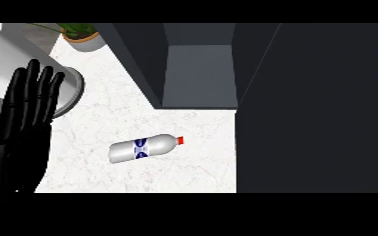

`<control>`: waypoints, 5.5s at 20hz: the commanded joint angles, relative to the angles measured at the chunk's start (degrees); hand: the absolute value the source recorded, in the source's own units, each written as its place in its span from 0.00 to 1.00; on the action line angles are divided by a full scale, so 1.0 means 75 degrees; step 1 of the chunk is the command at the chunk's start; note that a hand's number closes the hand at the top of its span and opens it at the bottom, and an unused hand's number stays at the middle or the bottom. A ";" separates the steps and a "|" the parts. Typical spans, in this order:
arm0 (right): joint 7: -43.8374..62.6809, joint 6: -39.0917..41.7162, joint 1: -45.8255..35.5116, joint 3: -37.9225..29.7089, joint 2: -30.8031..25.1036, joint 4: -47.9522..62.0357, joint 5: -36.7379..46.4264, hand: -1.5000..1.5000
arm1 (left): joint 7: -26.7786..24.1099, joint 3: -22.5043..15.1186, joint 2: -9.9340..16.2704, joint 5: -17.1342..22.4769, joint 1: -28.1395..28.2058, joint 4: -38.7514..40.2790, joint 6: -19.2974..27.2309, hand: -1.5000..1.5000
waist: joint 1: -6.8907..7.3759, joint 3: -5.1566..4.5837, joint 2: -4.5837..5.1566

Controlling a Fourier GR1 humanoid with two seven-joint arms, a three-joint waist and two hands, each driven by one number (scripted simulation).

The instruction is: Pick up the bottled water, place it into the cabinet and close the cabinet

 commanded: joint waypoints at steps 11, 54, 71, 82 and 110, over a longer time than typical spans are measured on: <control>0.0825 0.0354 0.0552 0.1030 0.0712 0.0256 -0.1263 0.00 | 0.3578 -0.3226 0.1258 -0.5194 0.0860 0.3531 -0.0780 0.00 | -0.0919 -0.0121 0.0104; -0.1193 0.1421 0.4913 0.2149 0.0459 -0.1020 -0.1214 0.00 | 0.8350 -0.7452 -0.0508 -0.4986 -0.3923 0.7975 0.1272 0.00 | -0.0194 -0.0242 -0.0157; -0.1066 0.1178 0.4512 0.1904 0.0336 -0.0780 -0.1504 0.00 | 0.7593 -0.5528 0.1110 -0.5418 -0.3243 0.7088 0.0563 0.00 | -0.0119 -0.0243 -0.0141; -0.1500 0.1100 0.4776 0.2460 0.0401 -0.0698 -0.1277 0.00 | 0.6825 -0.4339 0.1612 -0.5363 -0.2340 0.6491 0.0371 0.00 | -0.0126 -0.0243 -0.0147; -0.1680 0.1014 0.5230 0.2593 -0.0087 -0.1052 -0.1483 0.00 | 0.3874 -0.1703 0.1151 -0.4904 -0.1943 0.8641 0.0427 0.00 | -0.0179 -0.0245 -0.0146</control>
